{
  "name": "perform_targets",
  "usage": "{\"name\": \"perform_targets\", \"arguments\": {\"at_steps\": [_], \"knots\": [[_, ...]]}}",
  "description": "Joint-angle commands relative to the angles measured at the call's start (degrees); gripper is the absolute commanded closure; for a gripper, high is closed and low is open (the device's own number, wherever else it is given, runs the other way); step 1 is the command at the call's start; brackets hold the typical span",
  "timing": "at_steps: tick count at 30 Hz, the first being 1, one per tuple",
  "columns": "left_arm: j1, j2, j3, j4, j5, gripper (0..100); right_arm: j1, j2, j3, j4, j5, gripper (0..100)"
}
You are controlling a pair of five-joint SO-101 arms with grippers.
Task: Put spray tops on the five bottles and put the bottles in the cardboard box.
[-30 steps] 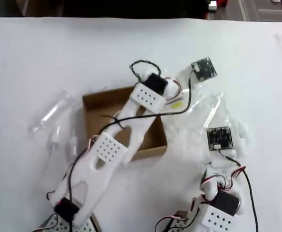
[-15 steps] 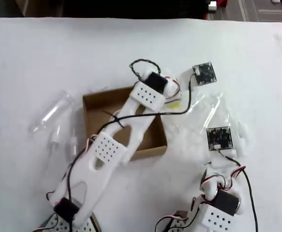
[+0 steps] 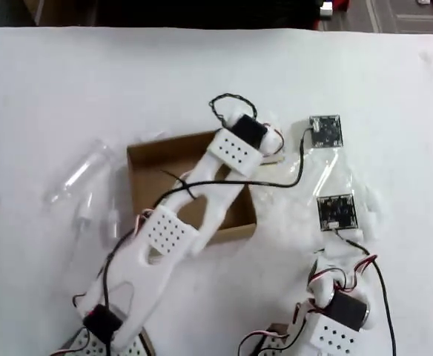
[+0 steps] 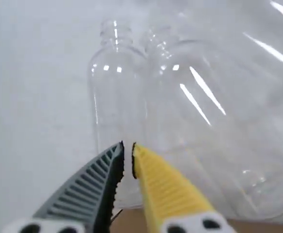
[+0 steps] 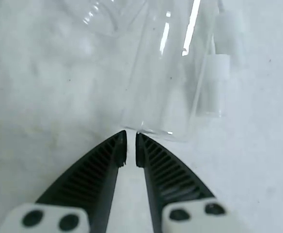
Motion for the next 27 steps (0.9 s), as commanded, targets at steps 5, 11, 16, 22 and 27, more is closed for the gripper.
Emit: {"name": "perform_targets", "arguments": {"at_steps": [5, 11, 16, 22, 27], "knots": [[1.54, -0.92, -0.97, 2.81, 0.26, 89, 0.57, -0.48, 0.44, -0.84, 0.44, 98.2], [-1.36, -0.92, -4.92, 0.09, 14.24, 71, 0.66, -0.48, 0.44, -0.84, 0.44, 98.2], [-2.59, -0.75, -5.80, -2.64, 15.30, 71, 0.57, -0.48, 0.44, -0.84, 0.44, 98.2], [-2.68, -1.89, -10.99, -0.44, 14.77, 71, 0.57, -0.48, 0.44, -0.84, 0.44, 98.2], [-2.51, -1.98, -11.52, -7.03, 17.14, 74, 0.57, -0.48, 0.44, -0.84, 0.44, 98.2]]}}
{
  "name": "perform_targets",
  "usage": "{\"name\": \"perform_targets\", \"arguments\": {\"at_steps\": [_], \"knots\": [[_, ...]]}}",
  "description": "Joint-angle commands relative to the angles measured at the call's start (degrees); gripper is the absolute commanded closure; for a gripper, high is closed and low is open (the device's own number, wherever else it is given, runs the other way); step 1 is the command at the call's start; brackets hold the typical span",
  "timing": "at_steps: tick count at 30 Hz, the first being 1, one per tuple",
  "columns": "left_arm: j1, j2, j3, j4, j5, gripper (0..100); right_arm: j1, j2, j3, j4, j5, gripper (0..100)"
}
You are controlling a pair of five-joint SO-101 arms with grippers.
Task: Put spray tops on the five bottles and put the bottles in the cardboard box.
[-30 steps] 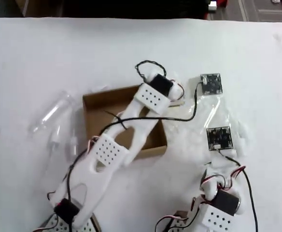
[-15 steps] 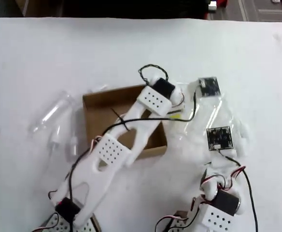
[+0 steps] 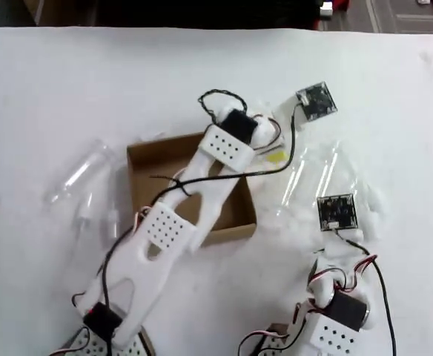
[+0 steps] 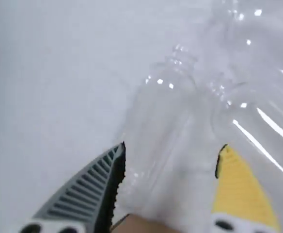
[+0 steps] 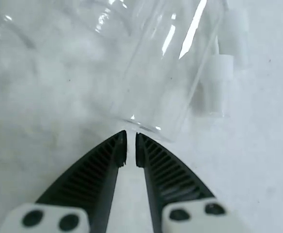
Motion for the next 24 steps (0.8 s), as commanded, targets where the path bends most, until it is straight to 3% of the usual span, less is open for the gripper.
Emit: {"name": "perform_targets", "arguments": {"at_steps": [1, 4, 7, 10, 13, 19, 24], "knots": [[-0.57, -2.86, -3.25, -4.04, 3.78, 75, 0.66, -0.48, 0.44, -0.84, 0.44, 98.2], [-0.66, -3.38, -4.48, -2.81, 6.24, 79, 0.66, -0.48, 0.44, -0.84, 0.44, 98.2], [-0.84, -2.59, -3.16, -10.55, 9.76, 83, 0.48, -0.48, 0.44, -0.84, 0.44, 98.2], [-1.45, -1.10, 0.26, -19.69, 19.87, 84, 0.66, -0.48, 0.44, -0.84, 0.44, 98.2], [-1.54, 0.48, 0.44, -22.59, 26.64, 83, 0.75, -0.48, 0.44, -0.84, 0.44, 98.2], [-1.45, 5.93, 0.88, -21.80, 20.22, 83, 0.75, -0.48, 0.44, -0.84, 0.44, 98.2], [-1.10, 8.13, 0.44, -13.80, 17.05, 83, 0.75, -0.48, 0.44, -0.84, 0.44, 98.2]]}}
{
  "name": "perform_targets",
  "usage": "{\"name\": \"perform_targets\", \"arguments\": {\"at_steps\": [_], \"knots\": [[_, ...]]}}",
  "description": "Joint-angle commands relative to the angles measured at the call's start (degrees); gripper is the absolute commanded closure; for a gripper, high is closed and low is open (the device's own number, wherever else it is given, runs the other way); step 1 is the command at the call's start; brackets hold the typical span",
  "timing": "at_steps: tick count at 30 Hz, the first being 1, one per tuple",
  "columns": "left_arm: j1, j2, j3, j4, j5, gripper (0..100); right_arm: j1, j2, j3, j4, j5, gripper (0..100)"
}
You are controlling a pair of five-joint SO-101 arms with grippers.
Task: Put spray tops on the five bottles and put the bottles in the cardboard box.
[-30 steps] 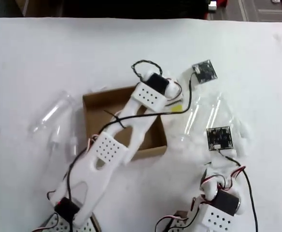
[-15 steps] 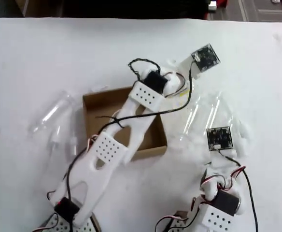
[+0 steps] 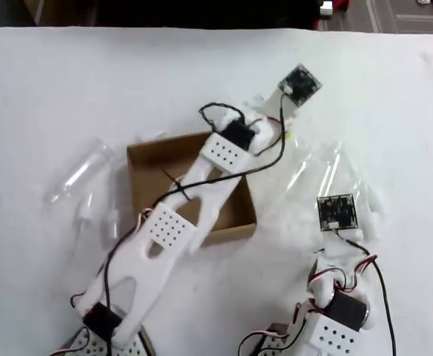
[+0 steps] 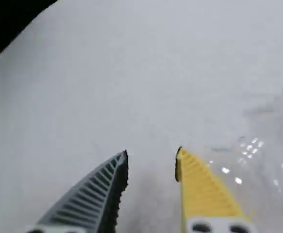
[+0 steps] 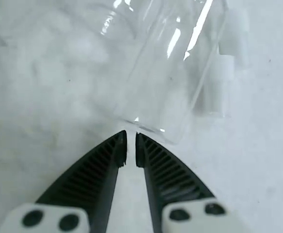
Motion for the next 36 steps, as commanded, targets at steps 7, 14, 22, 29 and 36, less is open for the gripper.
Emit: {"name": "perform_targets", "arguments": {"at_steps": [7, 14, 22, 29, 36], "knots": [[0.13, -2.86, -5.01, 22.95, -11.08, 83, 0.75, -0.48, 0.44, -0.84, 0.44, 98.2], [2.15, -10.95, -5.45, 29.54, -8.97, 83, 0.75, -0.48, 0.44, -0.84, 0.44, 98.2], [5.93, -13.76, -5.36, 32.53, -5.27, 74, 0.75, -0.48, 0.44, -0.84, 0.44, 98.2], [4.62, -13.67, -2.02, 33.14, -4.57, 74, 0.75, -0.48, 0.44, -0.84, 0.44, 98.2], [5.76, -18.15, -5.54, 35.60, -2.73, 74, 0.75, -0.48, 0.44, -0.84, 0.44, 98.2]]}}
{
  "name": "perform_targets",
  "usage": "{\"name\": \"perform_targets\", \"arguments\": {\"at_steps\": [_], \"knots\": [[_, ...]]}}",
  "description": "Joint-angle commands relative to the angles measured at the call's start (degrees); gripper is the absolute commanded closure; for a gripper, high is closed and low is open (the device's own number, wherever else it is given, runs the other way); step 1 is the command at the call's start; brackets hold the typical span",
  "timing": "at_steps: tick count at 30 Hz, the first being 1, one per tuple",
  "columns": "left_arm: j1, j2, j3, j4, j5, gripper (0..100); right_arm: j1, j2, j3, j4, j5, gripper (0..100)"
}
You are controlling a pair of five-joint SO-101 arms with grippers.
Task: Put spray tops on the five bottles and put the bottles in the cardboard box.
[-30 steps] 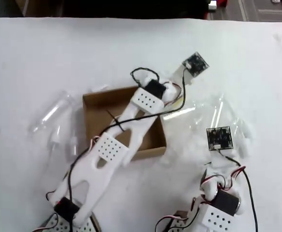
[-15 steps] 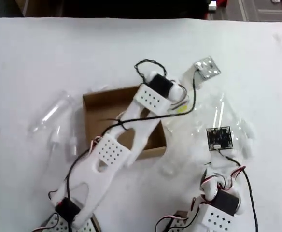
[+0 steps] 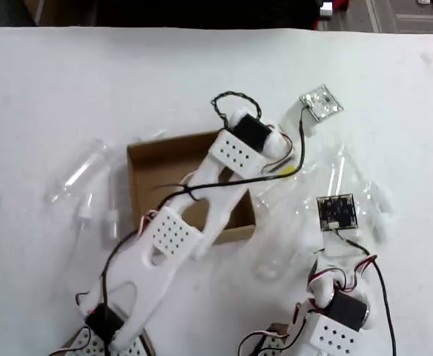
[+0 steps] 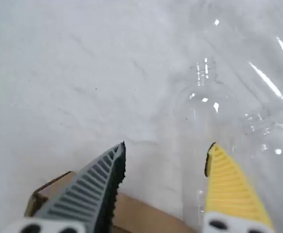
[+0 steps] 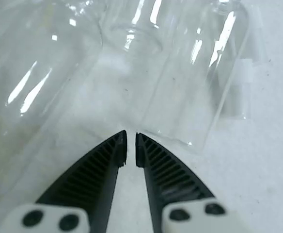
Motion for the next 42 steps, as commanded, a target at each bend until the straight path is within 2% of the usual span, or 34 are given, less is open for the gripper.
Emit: {"name": "perform_targets", "arguments": {"at_steps": [1, 11, 20, 36, 39, 42], "knots": [[0.92, -7.25, -2.73, 0.88, 0.97, 74, 0.75, -0.48, 0.44, -0.84, 0.44, 98.2], [1.63, -4.44, 5.01, -0.18, -0.18, 74, 0.75, -0.48, 0.44, -0.84, 0.44, 98.2], [5.76, -3.21, 5.54, 1.67, 0.53, 74, 0.75, -0.48, 0.44, -0.84, 0.44, 98.2], [5.14, 4.18, 5.01, -0.88, 0.09, 75, 0.84, -0.48, 0.44, -0.84, 0.44, 98.2], [5.41, 3.74, 4.92, -1.41, -0.70, 82, 0.84, -0.48, 0.44, -0.84, 0.44, 98.2], [5.58, 3.65, 4.66, -2.29, -5.01, 94, 0.84, -0.48, 0.44, -0.84, 0.44, 98.2]]}}
